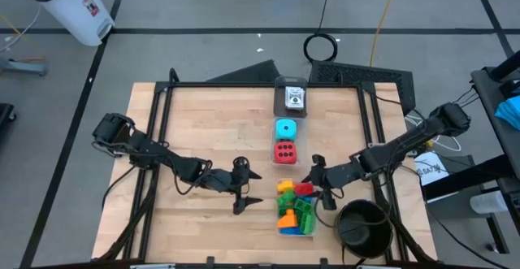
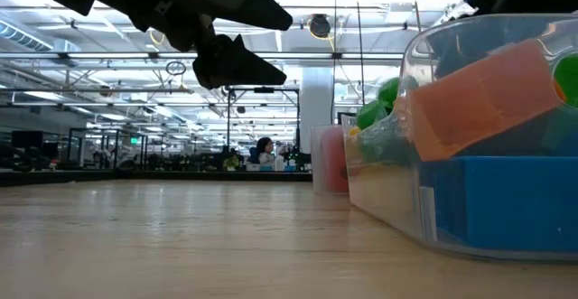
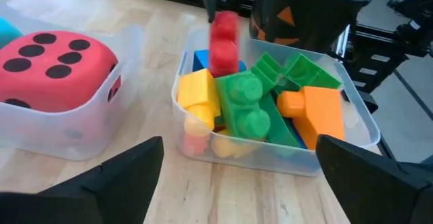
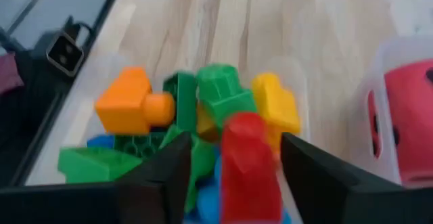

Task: Pick & Place Toys
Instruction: Put the red 2 stud game piece into the bottom transparent bin, then return to Home Position

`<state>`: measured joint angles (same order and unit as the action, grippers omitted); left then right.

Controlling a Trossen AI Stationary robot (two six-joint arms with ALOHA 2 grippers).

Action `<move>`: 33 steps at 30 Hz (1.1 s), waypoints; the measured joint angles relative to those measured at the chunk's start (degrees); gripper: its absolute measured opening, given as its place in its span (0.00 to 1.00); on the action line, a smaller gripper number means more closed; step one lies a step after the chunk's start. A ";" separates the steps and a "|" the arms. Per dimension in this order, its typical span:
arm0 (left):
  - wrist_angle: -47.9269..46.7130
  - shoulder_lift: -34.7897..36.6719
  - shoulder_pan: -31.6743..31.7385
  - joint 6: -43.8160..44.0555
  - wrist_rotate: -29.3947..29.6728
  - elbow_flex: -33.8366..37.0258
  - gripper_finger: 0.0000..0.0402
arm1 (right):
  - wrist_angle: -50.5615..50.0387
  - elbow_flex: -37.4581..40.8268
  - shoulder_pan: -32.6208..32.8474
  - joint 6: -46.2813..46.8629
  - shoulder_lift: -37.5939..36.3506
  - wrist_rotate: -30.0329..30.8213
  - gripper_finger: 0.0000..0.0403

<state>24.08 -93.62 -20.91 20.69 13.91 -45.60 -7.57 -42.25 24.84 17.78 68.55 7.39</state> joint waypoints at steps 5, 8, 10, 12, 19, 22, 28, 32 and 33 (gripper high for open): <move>0.00 0.22 0.85 -0.04 -2.71 0.00 0.98 | -0.05 0.62 0.02 2.40 -0.41 -0.17 0.61; -3.16 3.55 2.72 -0.25 -7.87 0.01 0.98 | -0.60 0.62 0.02 1.92 -2.48 -0.18 0.66; -8.44 8.24 4.51 -0.40 -12.47 0.00 0.98 | -1.25 0.62 0.02 0.02 -5.26 -0.19 0.68; -14.61 14.60 6.74 -1.75 -16.74 0.00 0.98 | -1.34 0.62 0.02 -2.53 -8.76 -0.18 0.70; -36.15 42.81 15.49 -9.85 -20.72 -0.09 0.98 | -2.48 0.62 0.02 -16.37 -27.85 0.93 0.70; -45.08 55.33 17.17 -14.52 -17.93 -0.08 0.98 | -3.35 0.59 0.02 -20.75 -36.49 5.13 0.69; -49.46 71.77 16.36 -14.02 -7.41 10.45 0.98 | -1.61 8.91 0.01 -20.23 -48.92 6.34 0.69; -39.67 78.35 15.98 -11.92 -4.25 24.10 0.98 | 7.52 18.84 -0.09 -19.38 -53.36 8.63 0.70; -37.16 79.25 15.98 -11.59 -4.26 27.39 0.98 | 9.23 20.78 -0.25 -18.58 -54.28 9.82 0.70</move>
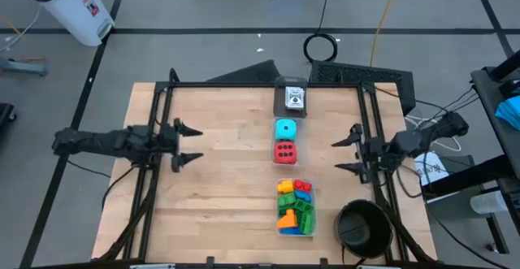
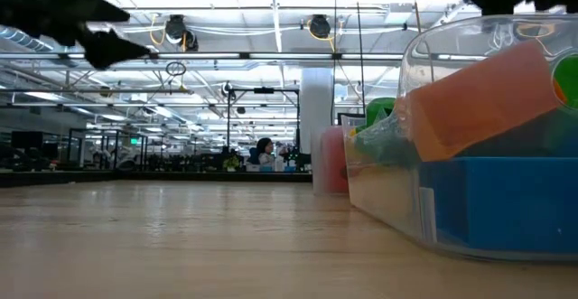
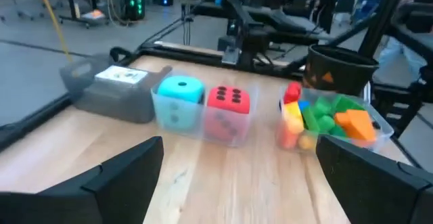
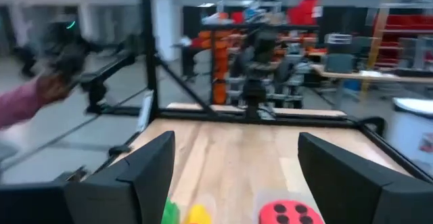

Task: Pick & Place Toys
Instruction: Return to Home Position

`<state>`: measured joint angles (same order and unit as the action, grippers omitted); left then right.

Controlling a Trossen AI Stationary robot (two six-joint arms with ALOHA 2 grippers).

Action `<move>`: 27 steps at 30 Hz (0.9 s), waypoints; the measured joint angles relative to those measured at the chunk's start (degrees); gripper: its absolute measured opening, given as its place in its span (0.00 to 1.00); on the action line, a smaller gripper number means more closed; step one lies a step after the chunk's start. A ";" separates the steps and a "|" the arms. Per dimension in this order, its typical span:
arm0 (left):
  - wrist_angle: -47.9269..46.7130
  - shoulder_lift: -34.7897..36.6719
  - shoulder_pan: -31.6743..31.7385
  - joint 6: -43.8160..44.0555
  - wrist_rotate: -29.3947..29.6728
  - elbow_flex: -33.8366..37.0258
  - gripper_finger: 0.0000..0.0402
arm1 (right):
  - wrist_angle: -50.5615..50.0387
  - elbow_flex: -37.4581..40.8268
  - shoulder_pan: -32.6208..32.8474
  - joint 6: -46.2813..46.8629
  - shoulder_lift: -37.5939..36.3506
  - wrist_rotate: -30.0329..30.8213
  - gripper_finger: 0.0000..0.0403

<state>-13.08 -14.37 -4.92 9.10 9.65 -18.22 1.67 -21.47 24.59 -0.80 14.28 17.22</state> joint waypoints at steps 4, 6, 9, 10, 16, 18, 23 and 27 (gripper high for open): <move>10.56 3.56 0.08 -0.79 0.14 9.22 0.98 | 1.24 5.24 -2.35 3.10 -3.02 0.85 0.69; 14.49 4.88 0.08 -1.17 1.70 12.35 0.98 | 1.65 7.36 -3.98 5.17 -4.49 0.76 0.69; 18.74 5.74 0.08 -1.12 4.01 16.39 0.98 | 2.58 11.18 -6.42 6.06 -5.85 0.78 0.69; 19.82 5.81 0.08 -1.13 4.17 17.25 0.98 | 3.61 12.65 -7.20 5.97 -6.22 0.76 0.69; 17.48 5.64 0.08 -0.33 3.89 17.29 0.98 | 2.41 16.30 -11.48 9.60 -9.77 -1.09 0.69; 17.77 5.71 0.08 -0.02 3.89 17.29 0.98 | 2.06 16.74 -12.08 9.33 -12.25 -2.56 0.69; 17.64 5.66 0.08 0.11 3.93 17.29 0.98 | 2.16 17.52 -12.26 6.94 -14.07 -2.75 0.69; 17.64 5.66 0.08 2.10 3.91 17.29 0.98 | 2.17 17.61 -12.25 5.05 -13.96 -5.41 0.69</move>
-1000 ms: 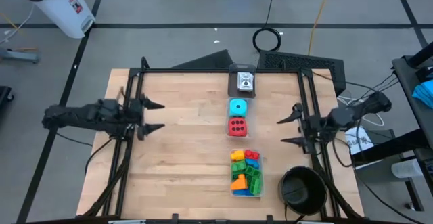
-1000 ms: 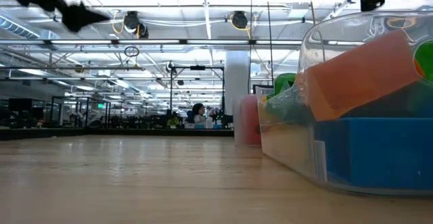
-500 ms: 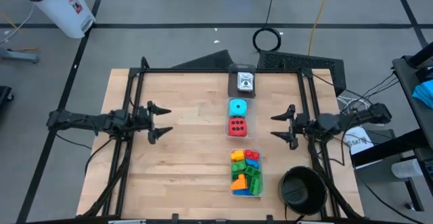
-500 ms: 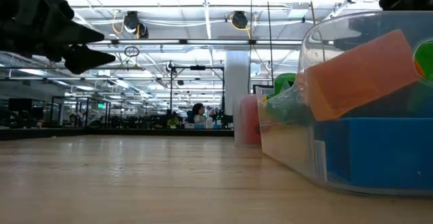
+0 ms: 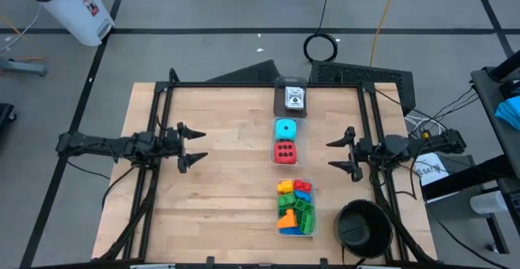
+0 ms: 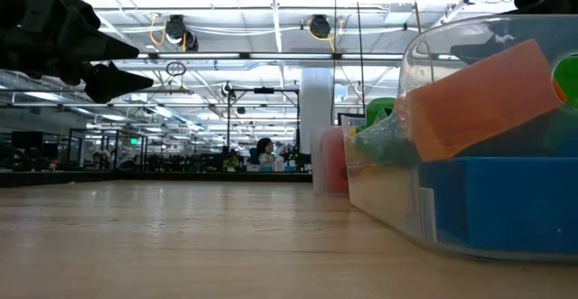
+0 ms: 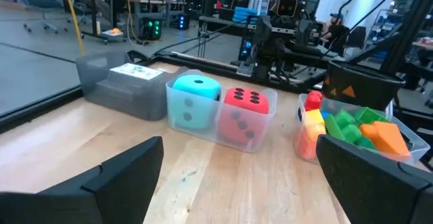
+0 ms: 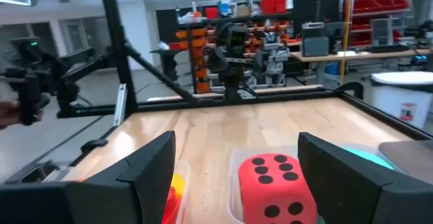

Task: Pick & Place Toys
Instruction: Return to Home Position

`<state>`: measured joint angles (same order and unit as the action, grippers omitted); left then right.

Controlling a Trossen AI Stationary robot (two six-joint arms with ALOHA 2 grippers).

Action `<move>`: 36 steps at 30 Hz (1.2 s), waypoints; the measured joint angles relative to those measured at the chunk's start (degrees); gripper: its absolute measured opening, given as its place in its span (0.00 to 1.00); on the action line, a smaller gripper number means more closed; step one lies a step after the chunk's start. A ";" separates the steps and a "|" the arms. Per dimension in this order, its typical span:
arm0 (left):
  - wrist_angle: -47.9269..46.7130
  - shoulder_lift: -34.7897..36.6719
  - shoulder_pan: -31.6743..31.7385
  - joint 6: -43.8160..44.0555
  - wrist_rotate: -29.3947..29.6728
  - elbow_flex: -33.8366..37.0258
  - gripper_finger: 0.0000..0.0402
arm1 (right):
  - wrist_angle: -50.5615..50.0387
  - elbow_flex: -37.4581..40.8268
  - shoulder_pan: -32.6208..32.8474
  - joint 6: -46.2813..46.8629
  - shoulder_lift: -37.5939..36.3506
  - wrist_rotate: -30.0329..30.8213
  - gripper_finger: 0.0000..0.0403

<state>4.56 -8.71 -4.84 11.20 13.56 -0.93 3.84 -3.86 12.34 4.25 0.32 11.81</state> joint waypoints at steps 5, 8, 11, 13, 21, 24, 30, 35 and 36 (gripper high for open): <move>-0.01 0.00 0.00 -0.15 -0.02 0.00 0.98 | 0.38 0.07 0.03 0.02 0.63 -0.09 0.69; 0.00 0.00 0.00 -0.17 -0.02 0.00 0.98 | 0.90 0.11 0.02 -0.43 0.61 -0.06 0.69; 0.00 0.00 0.00 -0.19 -0.04 0.00 0.98 | 1.17 0.11 0.02 -0.43 0.63 0.05 0.69; -0.02 0.00 0.00 -0.22 -0.04 0.00 0.98 | 1.18 0.11 0.02 -0.45 0.63 0.09 0.69; -0.02 0.00 0.00 -0.35 -0.06 0.00 0.98 | 1.39 0.17 0.02 -0.46 0.63 0.09 0.69; -0.02 0.00 0.00 -0.34 -0.08 0.00 0.98 | 1.46 0.17 0.02 -0.46 0.63 0.08 0.69; -0.02 0.00 0.00 -0.34 -0.08 0.00 0.98 | 1.49 0.18 0.02 -0.45 0.63 0.09 0.69; -0.02 0.00 0.00 -0.33 -0.11 0.00 0.98 | 1.51 0.22 0.02 -0.45 0.63 0.09 0.68; -0.02 0.00 0.00 -0.33 -0.10 0.00 0.98 | 1.51 0.22 0.02 -0.46 0.63 0.09 0.68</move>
